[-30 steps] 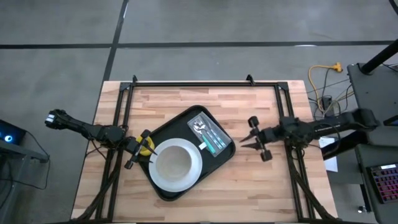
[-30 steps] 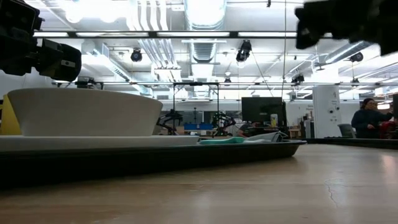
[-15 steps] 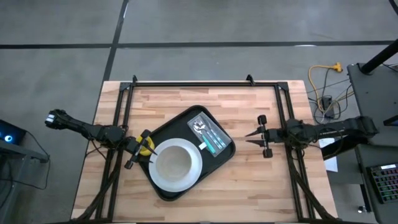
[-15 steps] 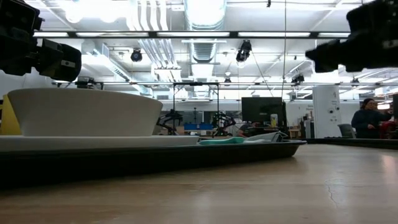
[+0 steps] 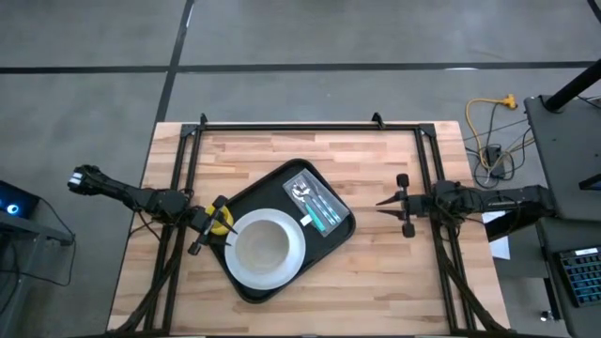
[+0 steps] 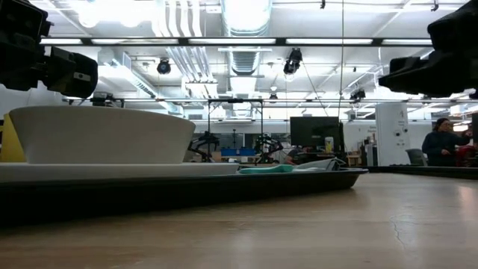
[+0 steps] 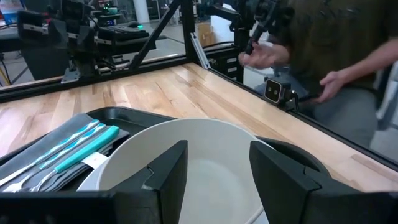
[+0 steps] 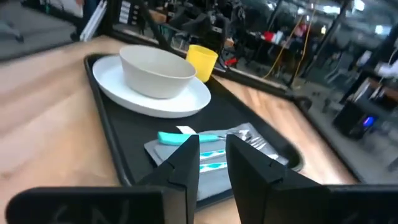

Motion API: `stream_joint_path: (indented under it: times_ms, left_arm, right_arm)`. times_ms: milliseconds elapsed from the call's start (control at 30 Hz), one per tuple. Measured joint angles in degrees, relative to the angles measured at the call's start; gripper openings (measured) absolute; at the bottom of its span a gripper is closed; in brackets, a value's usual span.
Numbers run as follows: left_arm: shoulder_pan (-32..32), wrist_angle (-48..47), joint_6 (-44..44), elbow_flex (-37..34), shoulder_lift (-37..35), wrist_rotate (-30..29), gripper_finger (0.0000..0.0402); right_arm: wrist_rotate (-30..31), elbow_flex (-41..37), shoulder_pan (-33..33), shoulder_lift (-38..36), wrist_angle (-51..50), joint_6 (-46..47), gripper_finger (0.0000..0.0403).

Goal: Set up tray
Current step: Return to Home Position

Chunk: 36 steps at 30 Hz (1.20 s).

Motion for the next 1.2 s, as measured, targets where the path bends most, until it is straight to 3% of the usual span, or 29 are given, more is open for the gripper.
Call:
stream_joint_path:
  times_ms: [200,733,1200]
  left_arm:
    - [0.0,0.0,0.0,0.0,0.0,0.0,0.0159]
    - [0.0,0.0,0.0,0.0,-0.1,0.0,0.0159]
    - [0.0,0.0,0.0,0.0,-0.1,0.0,0.0159]
  right_arm:
    - [0.0,0.0,0.0,1.0,0.0,-7.0,0.0079]
    - [0.0,0.0,0.0,1.6,0.0,-3.7,0.0068]
    - [-0.1,0.0,0.0,1.6,0.0,-3.9,0.0085]
